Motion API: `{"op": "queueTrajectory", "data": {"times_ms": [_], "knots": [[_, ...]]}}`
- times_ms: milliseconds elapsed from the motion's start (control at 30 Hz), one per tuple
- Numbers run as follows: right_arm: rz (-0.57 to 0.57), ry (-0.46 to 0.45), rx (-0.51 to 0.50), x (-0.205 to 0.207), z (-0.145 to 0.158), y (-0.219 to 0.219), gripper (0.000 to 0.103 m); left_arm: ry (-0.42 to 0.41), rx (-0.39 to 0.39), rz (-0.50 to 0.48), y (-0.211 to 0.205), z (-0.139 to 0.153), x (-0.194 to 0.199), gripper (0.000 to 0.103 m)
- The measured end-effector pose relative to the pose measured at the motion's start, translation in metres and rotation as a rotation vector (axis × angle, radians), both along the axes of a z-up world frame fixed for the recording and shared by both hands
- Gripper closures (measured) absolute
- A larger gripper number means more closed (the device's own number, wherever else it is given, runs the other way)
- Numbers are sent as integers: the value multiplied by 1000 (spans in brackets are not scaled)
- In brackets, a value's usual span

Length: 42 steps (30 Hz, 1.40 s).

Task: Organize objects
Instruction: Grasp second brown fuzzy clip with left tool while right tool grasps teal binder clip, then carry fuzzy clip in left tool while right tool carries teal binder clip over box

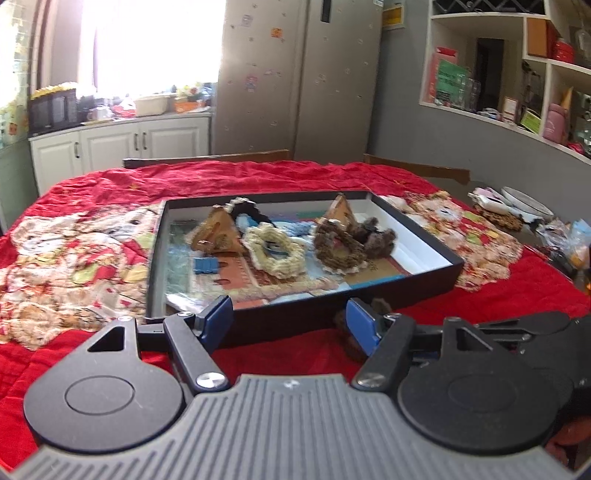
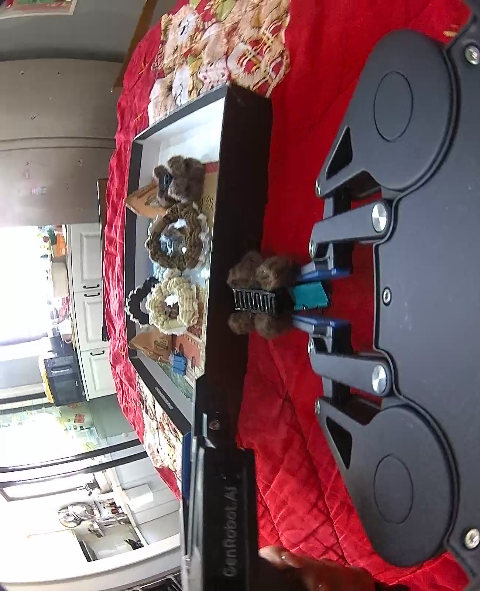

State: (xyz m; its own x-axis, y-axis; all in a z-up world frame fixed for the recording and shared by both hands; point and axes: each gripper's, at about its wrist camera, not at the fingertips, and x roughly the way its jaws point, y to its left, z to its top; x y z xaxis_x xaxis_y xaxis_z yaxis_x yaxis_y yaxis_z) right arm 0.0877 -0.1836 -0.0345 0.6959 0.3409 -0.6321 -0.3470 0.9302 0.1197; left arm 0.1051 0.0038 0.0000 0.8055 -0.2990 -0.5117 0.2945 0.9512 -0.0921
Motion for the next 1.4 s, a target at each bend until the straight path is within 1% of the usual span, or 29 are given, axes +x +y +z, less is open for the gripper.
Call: {"op": "queueTrajectory", "data": {"times_ms": [200,233,267,400,533,633,733,833,900,933,967,1000,1100,1133,1167,1200,1267,1333,1400], "knots": [[-8,3,-4,-10,3,-14,91,23,2,-57,-13,-5,-1,24],[-11,1,-4,-12,4,-16,96,26,5,-68,-16,-6,0,24],[-15,-3,-10,-15,5,-18,99,28,7,-80,-18,-7,-1,24],[-38,-3,-12,-21,7,-31,99,44,16,-144,-29,-13,2,24],[-44,1,-13,-22,8,-43,99,53,46,-189,-38,-21,9,24],[-28,1,-35,-23,8,-45,98,69,56,-190,-45,-25,17,24],[-20,0,-29,-25,7,-46,98,70,61,-188,-52,-29,21,24],[-17,-2,-27,-27,6,-46,97,71,67,-199,-58,-32,22,29],[-16,0,-22,-26,6,-46,97,72,78,-201,-62,-34,22,37],[-13,1,-18,-26,6,-46,95,77,76,-202,-63,-36,23,46],[-11,-1,-16,-26,7,-46,94,82,68,-204,-63,-36,23,53],[-10,-3,-17,-26,7,-46,94,84,60,-204,-64,-37,24,55],[3,-13,-14,-26,8,-45,93,83,54,-205,-64,-36,24,58],[13,-16,-17,-26,8,-44,89,82,51,-206,-63,-35,24,59],[26,-20,-22,-27,8,-43,83,82,50,-207,-62,-35,23,59],[38,-27,-29,-27,8,-41,79,79,45,-206,-61,-34,23,60],[72,-49,-59,-28,8,-36,66,69,32,-196,-55,-30,19,60],[112,-78,-106,-27,8,-31,62,57,20,-183,-47,-25,16,60],[140,-97,-148,-24,7,-28,61,54,4,-169,-39,-21,14,60]]}}
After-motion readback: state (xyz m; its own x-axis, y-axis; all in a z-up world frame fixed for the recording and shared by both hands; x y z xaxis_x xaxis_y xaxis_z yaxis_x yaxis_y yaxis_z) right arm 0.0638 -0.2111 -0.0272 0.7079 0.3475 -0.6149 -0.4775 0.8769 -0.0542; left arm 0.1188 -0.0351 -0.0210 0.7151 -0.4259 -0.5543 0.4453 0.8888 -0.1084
